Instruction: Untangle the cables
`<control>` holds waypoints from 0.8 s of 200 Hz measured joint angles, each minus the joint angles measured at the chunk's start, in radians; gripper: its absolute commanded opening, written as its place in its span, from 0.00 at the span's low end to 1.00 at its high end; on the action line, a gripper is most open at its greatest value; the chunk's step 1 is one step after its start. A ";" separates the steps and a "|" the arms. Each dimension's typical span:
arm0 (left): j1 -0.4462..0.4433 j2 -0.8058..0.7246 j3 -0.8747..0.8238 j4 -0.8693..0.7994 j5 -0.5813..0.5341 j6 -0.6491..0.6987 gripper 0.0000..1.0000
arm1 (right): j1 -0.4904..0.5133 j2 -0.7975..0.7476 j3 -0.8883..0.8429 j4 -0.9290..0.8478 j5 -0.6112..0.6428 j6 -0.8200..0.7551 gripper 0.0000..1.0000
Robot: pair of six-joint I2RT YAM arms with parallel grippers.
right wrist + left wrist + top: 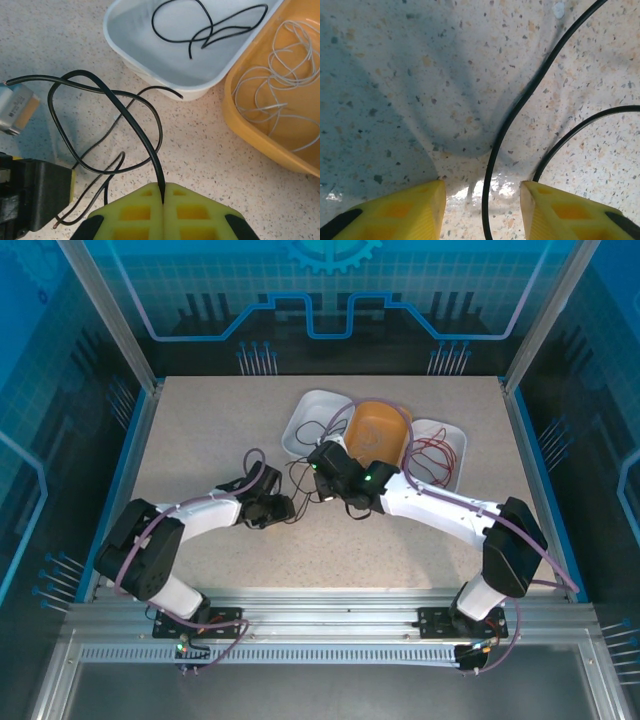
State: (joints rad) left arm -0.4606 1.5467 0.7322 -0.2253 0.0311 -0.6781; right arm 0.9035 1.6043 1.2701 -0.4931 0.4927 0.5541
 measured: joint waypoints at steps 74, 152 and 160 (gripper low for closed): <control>-0.053 0.047 0.064 -0.106 -0.085 0.017 0.00 | 0.000 -0.021 -0.094 0.069 0.005 0.061 0.00; -0.025 -0.148 0.063 -0.273 -0.230 0.003 0.00 | -0.001 -0.204 -0.174 0.069 0.114 0.080 0.00; -0.006 -0.192 0.063 -0.285 -0.245 0.007 0.00 | -0.001 -0.233 -0.187 0.062 0.131 0.084 0.00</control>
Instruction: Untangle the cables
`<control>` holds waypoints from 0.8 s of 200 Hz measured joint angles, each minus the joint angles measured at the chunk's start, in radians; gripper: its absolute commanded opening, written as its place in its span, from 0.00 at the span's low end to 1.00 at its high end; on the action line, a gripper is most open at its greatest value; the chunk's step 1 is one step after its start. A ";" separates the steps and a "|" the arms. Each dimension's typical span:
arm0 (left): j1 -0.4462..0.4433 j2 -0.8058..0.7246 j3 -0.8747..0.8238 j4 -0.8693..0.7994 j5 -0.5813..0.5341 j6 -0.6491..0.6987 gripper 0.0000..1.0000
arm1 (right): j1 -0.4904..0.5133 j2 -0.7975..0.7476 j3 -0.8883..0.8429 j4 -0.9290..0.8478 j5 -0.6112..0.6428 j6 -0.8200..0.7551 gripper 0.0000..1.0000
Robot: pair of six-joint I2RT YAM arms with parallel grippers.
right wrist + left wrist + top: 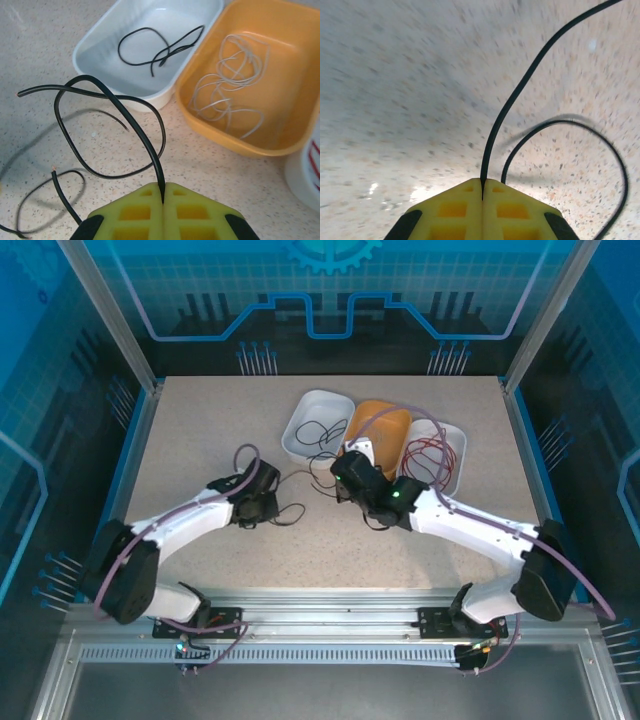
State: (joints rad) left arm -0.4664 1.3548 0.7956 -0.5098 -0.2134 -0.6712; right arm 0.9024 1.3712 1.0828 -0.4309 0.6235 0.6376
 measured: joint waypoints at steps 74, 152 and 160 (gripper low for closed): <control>0.051 -0.271 0.170 -0.062 -0.026 0.096 0.00 | -0.002 -0.207 -0.076 -0.040 0.104 0.006 0.00; 0.079 0.138 0.476 0.045 0.005 0.151 0.00 | -0.005 -0.325 -0.130 -0.024 0.110 -0.002 0.00; 0.080 0.195 0.516 0.051 0.010 0.155 0.00 | -0.005 -0.327 -0.130 -0.024 0.109 -0.002 0.00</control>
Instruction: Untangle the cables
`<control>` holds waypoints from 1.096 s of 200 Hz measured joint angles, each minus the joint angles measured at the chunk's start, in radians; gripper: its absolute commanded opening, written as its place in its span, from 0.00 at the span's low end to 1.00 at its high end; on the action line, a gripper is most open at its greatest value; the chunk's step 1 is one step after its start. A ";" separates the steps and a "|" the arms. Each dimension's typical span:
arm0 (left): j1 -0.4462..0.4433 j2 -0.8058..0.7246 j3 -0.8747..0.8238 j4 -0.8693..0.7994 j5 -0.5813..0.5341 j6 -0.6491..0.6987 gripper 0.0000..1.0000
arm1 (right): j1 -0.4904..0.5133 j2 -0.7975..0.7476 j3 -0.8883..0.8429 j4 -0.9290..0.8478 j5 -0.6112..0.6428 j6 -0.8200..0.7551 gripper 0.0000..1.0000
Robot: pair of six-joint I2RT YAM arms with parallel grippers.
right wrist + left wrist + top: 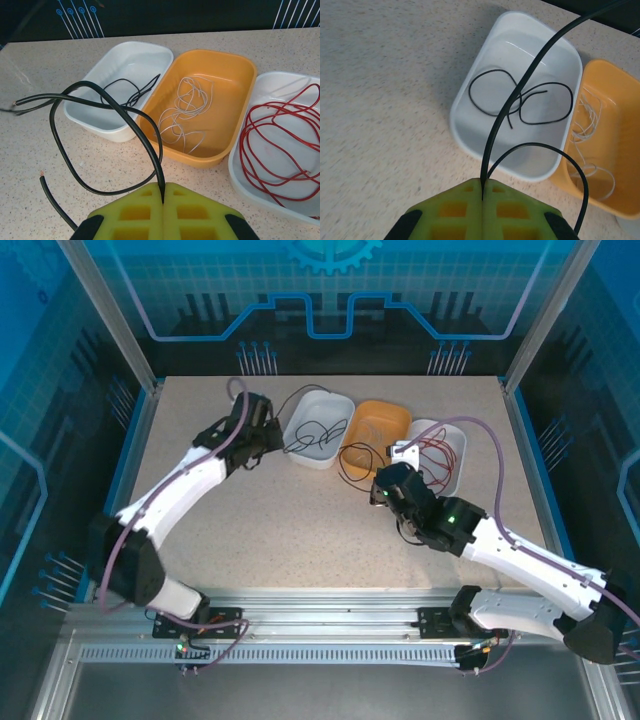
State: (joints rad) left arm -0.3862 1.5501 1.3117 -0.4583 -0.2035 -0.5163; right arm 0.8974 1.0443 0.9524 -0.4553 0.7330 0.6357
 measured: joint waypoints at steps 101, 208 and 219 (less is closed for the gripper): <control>0.005 0.433 0.275 0.038 0.020 0.056 0.00 | 0.000 0.001 0.000 0.012 -0.023 -0.015 0.00; 0.005 0.470 0.289 0.066 -0.003 0.095 0.53 | 0.000 0.045 0.007 0.019 -0.042 -0.023 0.00; 0.005 0.448 0.285 0.068 -0.006 0.098 0.59 | 0.000 0.050 0.015 0.019 -0.042 -0.026 0.00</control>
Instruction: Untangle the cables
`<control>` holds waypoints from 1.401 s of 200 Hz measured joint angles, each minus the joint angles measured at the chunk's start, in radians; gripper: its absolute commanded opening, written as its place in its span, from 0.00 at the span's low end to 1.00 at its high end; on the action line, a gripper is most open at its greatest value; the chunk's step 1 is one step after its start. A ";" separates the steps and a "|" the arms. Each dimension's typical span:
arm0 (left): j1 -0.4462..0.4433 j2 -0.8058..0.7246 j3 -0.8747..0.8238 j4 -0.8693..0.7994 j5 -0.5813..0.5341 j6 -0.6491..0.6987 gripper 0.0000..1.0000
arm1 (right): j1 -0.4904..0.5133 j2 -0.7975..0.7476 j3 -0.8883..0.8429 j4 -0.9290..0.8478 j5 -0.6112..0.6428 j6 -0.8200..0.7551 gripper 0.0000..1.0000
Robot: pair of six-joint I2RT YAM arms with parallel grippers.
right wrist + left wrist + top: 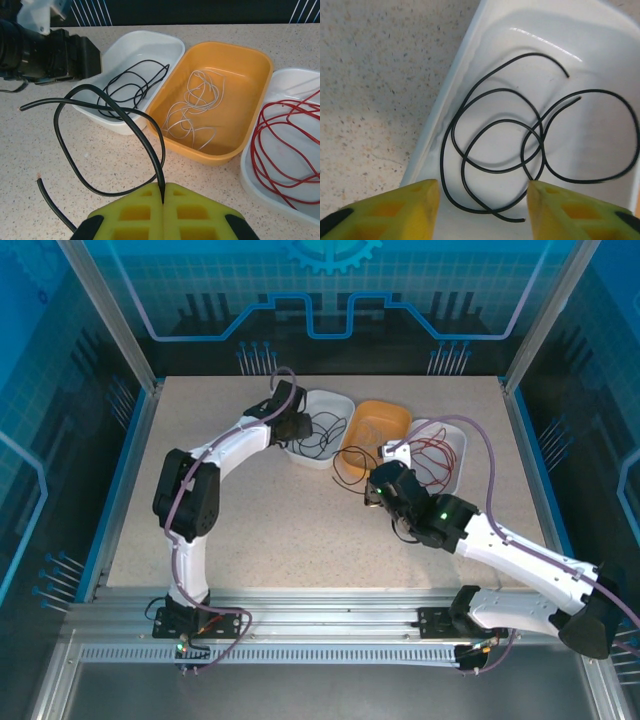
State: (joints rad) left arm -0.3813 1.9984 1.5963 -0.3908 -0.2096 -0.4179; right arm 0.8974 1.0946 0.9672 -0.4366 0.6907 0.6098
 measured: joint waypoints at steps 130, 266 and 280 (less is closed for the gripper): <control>0.053 -0.609 -0.520 0.038 -0.116 -0.054 0.99 | -0.024 0.185 0.142 0.010 -0.079 -0.035 0.00; 0.061 -1.307 -1.024 0.030 -0.232 -0.080 0.99 | -0.050 0.385 0.296 0.013 -0.190 -0.053 0.00; 0.061 -1.365 -1.052 0.029 -0.232 -0.080 0.99 | -0.058 0.404 0.307 0.017 -0.205 -0.053 0.00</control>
State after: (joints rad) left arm -0.3206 0.6331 0.5438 -0.3614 -0.4416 -0.4984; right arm 0.8391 1.4990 1.2743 -0.4194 0.4854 0.5564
